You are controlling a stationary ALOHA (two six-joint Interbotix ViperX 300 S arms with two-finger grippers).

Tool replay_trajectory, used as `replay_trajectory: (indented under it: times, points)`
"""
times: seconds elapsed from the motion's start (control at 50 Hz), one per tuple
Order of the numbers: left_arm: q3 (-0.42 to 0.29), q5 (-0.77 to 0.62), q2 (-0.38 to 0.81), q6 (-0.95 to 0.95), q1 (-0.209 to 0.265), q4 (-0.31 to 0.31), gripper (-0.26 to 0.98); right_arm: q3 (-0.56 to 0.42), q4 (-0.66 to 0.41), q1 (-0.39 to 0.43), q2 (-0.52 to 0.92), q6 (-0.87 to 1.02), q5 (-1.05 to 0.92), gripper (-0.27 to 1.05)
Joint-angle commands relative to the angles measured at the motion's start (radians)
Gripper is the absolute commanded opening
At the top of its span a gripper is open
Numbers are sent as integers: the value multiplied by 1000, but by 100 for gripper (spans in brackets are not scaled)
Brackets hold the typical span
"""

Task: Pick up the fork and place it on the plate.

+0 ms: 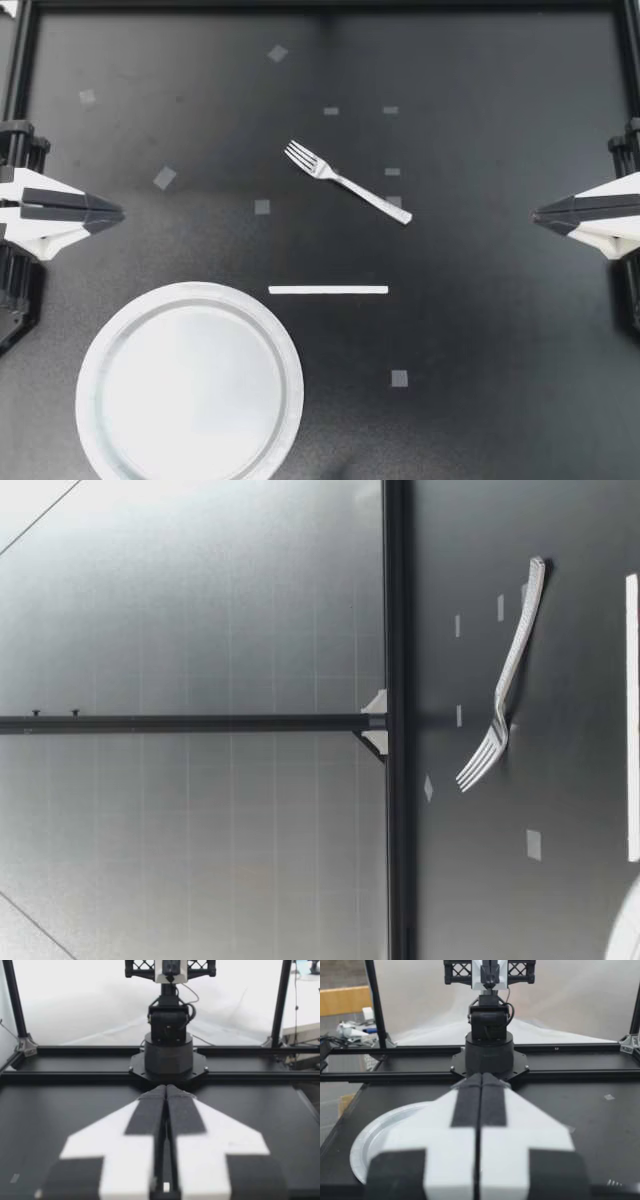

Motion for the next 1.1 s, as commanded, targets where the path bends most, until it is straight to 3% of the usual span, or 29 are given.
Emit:
replay_trajectory:
  times: [0.0,0.08,0.2,0.34,0.5,0.6,0.68,0.8,0.86,1.08]
  points:
    - [-43,0,-25,-14,12,-28,5,-20,11,5,0,6,-2,-5]
    - [-71,32,-34,-28,26,-106,-6,-55,64,-8,-9,18,9,-10]
    - [-140,218,-23,-28,78,-207,-9,-133,101,-66,-2,35,141,-10]
    - [-213,454,3,-37,110,-210,-9,-247,106,-161,58,67,399,-10]
    - [-244,529,12,-54,110,-212,-9,-350,104,-218,186,144,600,-7]
    - [-238,541,3,-71,110,-212,-7,-394,104,-218,282,147,663,5]
    - [-224,545,0,-80,110,-212,-3,-425,104,-219,367,146,684,25]
    - [-198,538,-2,-89,110,-213,11,-468,101,-219,472,144,699,57]
    - [-184,532,-2,-92,110,-212,22,-495,92,-219,525,141,707,66]
    - [-124,477,-6,-87,110,-213,72,-609,75,-227,761,140,726,56]
